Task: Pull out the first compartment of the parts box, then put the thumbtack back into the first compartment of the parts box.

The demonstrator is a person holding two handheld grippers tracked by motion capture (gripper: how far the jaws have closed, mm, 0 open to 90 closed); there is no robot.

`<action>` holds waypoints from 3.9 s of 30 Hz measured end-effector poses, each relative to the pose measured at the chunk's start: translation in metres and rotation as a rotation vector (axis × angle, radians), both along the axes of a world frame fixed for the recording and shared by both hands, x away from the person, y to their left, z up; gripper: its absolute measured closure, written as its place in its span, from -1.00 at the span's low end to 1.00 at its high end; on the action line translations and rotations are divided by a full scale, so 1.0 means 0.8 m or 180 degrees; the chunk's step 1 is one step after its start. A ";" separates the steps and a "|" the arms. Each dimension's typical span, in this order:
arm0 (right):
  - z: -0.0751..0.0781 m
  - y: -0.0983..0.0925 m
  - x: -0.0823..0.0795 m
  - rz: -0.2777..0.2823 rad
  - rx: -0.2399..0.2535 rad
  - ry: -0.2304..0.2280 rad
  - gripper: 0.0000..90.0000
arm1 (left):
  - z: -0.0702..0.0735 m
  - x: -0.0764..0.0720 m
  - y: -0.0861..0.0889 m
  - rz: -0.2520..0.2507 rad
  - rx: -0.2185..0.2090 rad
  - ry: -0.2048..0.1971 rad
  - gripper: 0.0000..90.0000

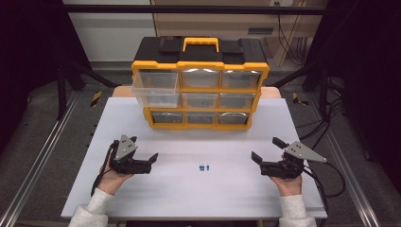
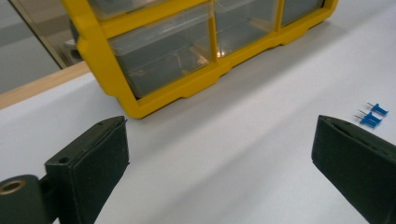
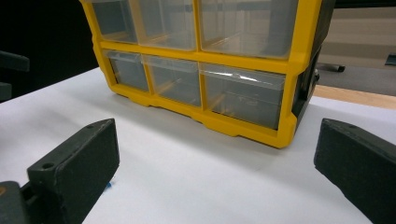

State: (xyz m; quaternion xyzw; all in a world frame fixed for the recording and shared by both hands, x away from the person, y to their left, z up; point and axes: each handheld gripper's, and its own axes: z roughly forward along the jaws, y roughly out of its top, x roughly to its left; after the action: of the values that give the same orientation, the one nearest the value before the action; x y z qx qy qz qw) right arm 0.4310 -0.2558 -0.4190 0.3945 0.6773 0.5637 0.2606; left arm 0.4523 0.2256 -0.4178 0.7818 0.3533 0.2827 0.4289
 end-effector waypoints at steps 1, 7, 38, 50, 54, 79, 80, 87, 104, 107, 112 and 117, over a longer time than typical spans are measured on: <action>0.000 0.000 0.000 0.0002 0.0006 0.0003 -0.99 | -0.001 0.000 -0.002 -0.0017 -0.0012 0.0013 -0.93; 0.000 0.000 0.000 -0.0011 -0.0004 -0.0008 -0.99 | -0.002 -0.001 -0.016 -0.0103 -0.0005 0.0063 -0.91; -0.001 -0.002 0.000 -0.0015 -0.0021 -0.0017 -0.99 | -0.009 -0.001 -0.112 -0.0345 -0.0202 0.0550 -0.92; 0.000 -0.003 0.000 -0.0035 0.0018 -0.0008 -0.99 | -0.025 0.006 -0.141 -0.0238 -0.0127 0.0704 -0.91; -0.001 -0.004 0.000 -0.0022 -0.0001 -0.0009 -0.99 | -0.032 0.010 -0.147 -0.0193 -0.0116 0.0751 -0.87; -0.002 -0.002 0.000 -0.0011 0.0006 0.0006 -0.99 | -0.067 0.017 -0.180 -0.0045 0.0049 0.1021 -0.48; -0.002 -0.002 0.000 -0.0012 0.0000 0.0006 -0.99 | -0.068 0.017 -0.181 -0.0029 0.0057 0.1019 -0.45; -0.002 -0.002 0.000 -0.0029 0.0013 0.0022 -0.99 | -0.071 0.018 -0.187 -0.0022 0.0076 0.1039 -0.31; -0.001 -0.003 0.000 -0.0017 0.0016 -0.0002 -0.99 | -0.071 0.011 -0.194 0.0001 0.0248 0.1041 0.12; -0.001 -0.004 0.000 -0.0026 0.0013 0.0001 -0.99 | -0.071 0.009 -0.194 0.0007 0.0297 0.1023 0.21; 0.000 -0.004 -0.001 -0.0035 0.0022 0.0003 -0.99 | -0.070 0.007 -0.192 0.0007 0.0292 0.1054 0.37; 0.000 -0.005 -0.001 -0.0030 0.0012 -0.0006 -0.98 | -0.069 0.004 -0.193 0.0003 0.0323 0.1073 0.49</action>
State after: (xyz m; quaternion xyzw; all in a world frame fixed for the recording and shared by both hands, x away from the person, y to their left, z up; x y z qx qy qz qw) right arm 0.4304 -0.2596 -0.4191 0.3977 0.6740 0.5641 0.2631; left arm 0.4558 0.0714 -0.4731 0.8386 0.4059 0.1653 0.3235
